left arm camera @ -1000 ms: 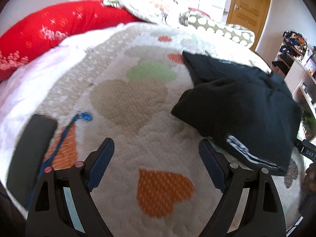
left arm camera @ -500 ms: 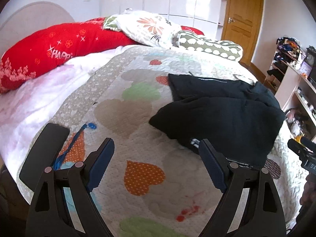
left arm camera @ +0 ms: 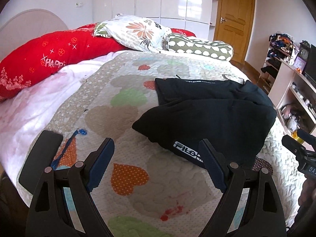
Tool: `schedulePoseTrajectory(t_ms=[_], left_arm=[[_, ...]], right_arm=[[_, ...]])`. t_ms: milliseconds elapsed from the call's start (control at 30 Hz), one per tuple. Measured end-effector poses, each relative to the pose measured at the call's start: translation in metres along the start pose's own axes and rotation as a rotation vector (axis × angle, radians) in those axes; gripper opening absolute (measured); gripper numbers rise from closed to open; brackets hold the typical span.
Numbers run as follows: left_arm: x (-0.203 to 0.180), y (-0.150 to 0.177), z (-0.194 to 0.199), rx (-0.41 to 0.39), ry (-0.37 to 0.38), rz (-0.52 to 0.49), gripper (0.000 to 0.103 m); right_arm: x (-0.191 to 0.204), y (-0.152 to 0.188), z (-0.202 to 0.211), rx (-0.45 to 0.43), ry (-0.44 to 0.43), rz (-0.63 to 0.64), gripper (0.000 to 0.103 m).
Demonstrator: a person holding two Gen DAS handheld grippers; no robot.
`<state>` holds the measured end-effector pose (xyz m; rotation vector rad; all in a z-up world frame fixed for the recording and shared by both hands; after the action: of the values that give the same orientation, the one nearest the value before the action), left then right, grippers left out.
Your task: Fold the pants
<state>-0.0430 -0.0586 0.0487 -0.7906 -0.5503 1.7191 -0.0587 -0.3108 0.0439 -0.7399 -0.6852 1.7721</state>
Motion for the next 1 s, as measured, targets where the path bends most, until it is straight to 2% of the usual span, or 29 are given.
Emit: schedulePoseTrajectory(t_ms=[600, 1000], left_arm=[[-0.008, 0.004, -0.011, 0.018, 0.01, -0.006, 0.088], [-0.002, 0.008, -0.023, 0.044, 0.006, 0.008, 0.088]], right_arm=[[-0.005, 0.005, -0.003, -0.002, -0.014, -0.023, 0.102], [-0.011, 0.016, -0.015, 0.036, -0.016, -0.043, 0.102]])
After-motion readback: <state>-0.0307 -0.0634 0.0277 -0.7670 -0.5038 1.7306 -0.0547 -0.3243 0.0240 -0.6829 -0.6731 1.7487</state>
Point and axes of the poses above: each gripper's, at about its wrist camera, not at the fingertips, and z roughly against the way its jaws point, x to its left, y to its underside, the point moved 6 cm from there along -z, roughly the way its jaws point, and after that the axes turned 15 degrees about z, right-handed, at the moved point
